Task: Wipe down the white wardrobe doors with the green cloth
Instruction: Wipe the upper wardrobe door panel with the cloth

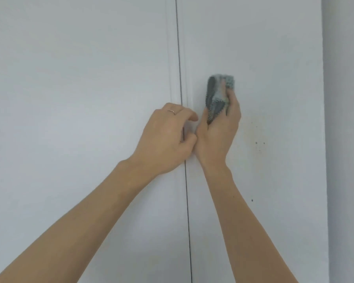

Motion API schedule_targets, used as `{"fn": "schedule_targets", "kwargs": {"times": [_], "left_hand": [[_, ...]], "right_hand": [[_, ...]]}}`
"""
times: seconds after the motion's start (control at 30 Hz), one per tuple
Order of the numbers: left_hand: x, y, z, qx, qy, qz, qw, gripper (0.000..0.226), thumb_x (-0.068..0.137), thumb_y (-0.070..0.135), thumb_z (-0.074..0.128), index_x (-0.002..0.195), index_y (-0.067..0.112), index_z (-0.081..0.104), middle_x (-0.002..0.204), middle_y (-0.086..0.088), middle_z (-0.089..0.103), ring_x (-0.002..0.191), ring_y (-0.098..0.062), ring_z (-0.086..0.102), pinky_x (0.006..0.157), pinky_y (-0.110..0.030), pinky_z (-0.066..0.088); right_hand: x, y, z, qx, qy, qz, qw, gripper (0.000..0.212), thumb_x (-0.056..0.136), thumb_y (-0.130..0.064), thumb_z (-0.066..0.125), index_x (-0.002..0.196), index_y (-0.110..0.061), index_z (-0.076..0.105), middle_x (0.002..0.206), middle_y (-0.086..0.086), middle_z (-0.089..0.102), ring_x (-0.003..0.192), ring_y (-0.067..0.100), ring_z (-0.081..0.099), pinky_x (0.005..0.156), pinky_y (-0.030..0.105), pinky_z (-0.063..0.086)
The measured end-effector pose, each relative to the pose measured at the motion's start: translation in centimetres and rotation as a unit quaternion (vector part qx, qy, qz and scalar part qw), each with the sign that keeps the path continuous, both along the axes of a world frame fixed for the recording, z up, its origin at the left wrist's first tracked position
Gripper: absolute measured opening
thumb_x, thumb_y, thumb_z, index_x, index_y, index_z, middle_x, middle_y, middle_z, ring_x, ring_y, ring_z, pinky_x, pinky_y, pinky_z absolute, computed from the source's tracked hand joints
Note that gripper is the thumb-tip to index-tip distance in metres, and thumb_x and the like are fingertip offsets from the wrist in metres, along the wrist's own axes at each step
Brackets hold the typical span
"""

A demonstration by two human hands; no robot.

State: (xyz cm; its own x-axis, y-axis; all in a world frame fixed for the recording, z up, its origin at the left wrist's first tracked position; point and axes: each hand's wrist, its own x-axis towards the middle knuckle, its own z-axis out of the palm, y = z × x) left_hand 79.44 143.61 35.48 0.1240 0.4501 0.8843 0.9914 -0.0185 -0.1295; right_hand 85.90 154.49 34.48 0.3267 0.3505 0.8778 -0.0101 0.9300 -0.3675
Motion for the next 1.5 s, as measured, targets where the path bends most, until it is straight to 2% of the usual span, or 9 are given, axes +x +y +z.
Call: {"fn": "schedule_targets", "kwargs": {"times": [0.07, 0.2, 0.4, 0.6, 0.83, 1.07, 1.27, 1.4, 1.5], "left_hand": [[-0.8, -0.1, 1.5, 0.059, 0.041, 0.046, 0.996, 0.031, 0.080, 0.019, 0.056, 0.106, 0.010, 0.069, 0.111, -0.002, 0.068, 0.112, -0.024, 0.054, 0.090, -0.029, 0.034], [-2.5, -1.1, 6.3, 0.141, 0.046, 0.107, 0.983, 0.036, 0.086, 0.028, 0.053, 0.114, 0.010, 0.066, 0.116, 0.000, 0.066, 0.117, -0.023, 0.050, 0.091, -0.032, 0.037], [-3.4, -1.2, 10.7, 0.123, 0.105, 0.168, 0.972, 0.050, 0.092, 0.042, 0.042, 0.124, 0.011, 0.064, 0.125, 0.000, 0.063, 0.123, -0.024, 0.048, 0.093, -0.029, 0.032], [-3.7, 0.0, 11.4, 0.137, 0.144, 0.163, 0.966, 0.047, 0.094, 0.046, 0.049, 0.123, 0.011, 0.063, 0.132, 0.000, 0.060, 0.130, -0.024, 0.048, 0.103, -0.031, 0.031], [-3.8, 0.3, 13.0, 0.145, 0.172, 0.160, 0.961, 0.050, 0.094, 0.049, 0.050, 0.125, 0.011, 0.062, 0.132, -0.001, 0.061, 0.131, -0.024, 0.046, 0.106, -0.031, 0.030], [-3.7, 1.5, 14.7, 0.167, 0.181, 0.160, 0.956, 0.057, 0.092, 0.052, 0.049, 0.128, 0.010, 0.062, 0.134, -0.003, 0.060, 0.131, -0.021, 0.041, 0.107, -0.031, 0.029], [-3.9, 1.9, 14.5, 0.178, 0.201, 0.161, 0.950, 0.055, 0.093, 0.051, 0.049, 0.128, 0.009, 0.061, 0.134, -0.004, 0.061, 0.133, -0.023, 0.041, 0.108, -0.032, 0.028], [-4.2, 1.8, 14.6, 0.176, 0.204, 0.162, 0.949, 0.055, 0.094, 0.051, 0.048, 0.129, 0.011, 0.061, 0.135, -0.003, 0.061, 0.134, -0.023, 0.043, 0.108, -0.032, 0.029], [-4.4, 1.5, 14.8, 0.174, 0.200, 0.162, 0.951, 0.056, 0.095, 0.052, 0.047, 0.130, 0.011, 0.060, 0.138, -0.003, 0.059, 0.136, -0.024, 0.044, 0.109, -0.032, 0.029]], "right_hand": [[-0.9, 0.9, 2.5, 0.011, -0.099, -0.126, 0.987, 0.071, 0.092, -0.032, 0.056, 0.158, -0.018, 0.036, 0.162, 0.013, 0.032, 0.150, 0.032, 0.029, 0.121, 0.058, 0.023], [-1.3, 0.6, 10.2, 0.040, -0.161, -0.214, 0.963, 0.070, 0.103, -0.051, 0.022, 0.161, -0.011, 0.028, 0.168, 0.015, 0.021, 0.157, 0.029, 0.011, 0.128, 0.046, -0.001], [0.0, 1.5, 21.3, 0.103, -0.207, -0.190, 0.954, 0.062, 0.110, -0.040, 0.023, 0.161, -0.003, 0.022, 0.170, 0.014, 0.011, 0.158, 0.025, 0.006, 0.128, 0.038, 0.001], [-0.3, 2.0, 21.5, 0.177, -0.246, -0.186, 0.935, 0.065, 0.108, -0.052, 0.024, 0.163, -0.017, 0.020, 0.171, 0.007, 0.011, 0.158, 0.021, 0.006, 0.128, 0.037, 0.003], [1.6, 2.7, 29.2, 0.048, -0.207, -0.155, 0.965, 0.071, 0.108, -0.050, 0.016, 0.162, -0.004, 0.016, 0.170, 0.015, 0.009, 0.158, 0.028, 0.006, 0.128, 0.043, 0.004], [-0.4, 1.1, 26.1, 0.193, -0.253, -0.142, 0.937, 0.059, 0.110, -0.047, 0.023, 0.164, -0.024, 0.015, 0.172, -0.004, 0.007, 0.158, 0.014, 0.000, 0.128, 0.036, -0.002], [4.9, 6.7, 27.3, 0.087, -0.195, -0.149, 0.965, 0.060, 0.110, -0.041, 0.025, 0.163, -0.013, 0.020, 0.171, 0.006, 0.012, 0.158, 0.022, 0.008, 0.128, 0.036, 0.003], [5.5, 7.7, 28.8, 0.004, -0.189, -0.137, 0.972, 0.062, 0.109, -0.044, 0.017, 0.164, -0.015, 0.015, 0.172, 0.005, 0.005, 0.158, 0.023, 0.001, 0.128, 0.041, 0.000], [3.3, 5.5, 28.9, 0.028, -0.186, -0.145, 0.971, 0.061, 0.110, -0.044, 0.019, 0.164, -0.016, 0.013, 0.172, 0.006, 0.004, 0.158, 0.025, 0.001, 0.128, 0.043, -0.002]]}}
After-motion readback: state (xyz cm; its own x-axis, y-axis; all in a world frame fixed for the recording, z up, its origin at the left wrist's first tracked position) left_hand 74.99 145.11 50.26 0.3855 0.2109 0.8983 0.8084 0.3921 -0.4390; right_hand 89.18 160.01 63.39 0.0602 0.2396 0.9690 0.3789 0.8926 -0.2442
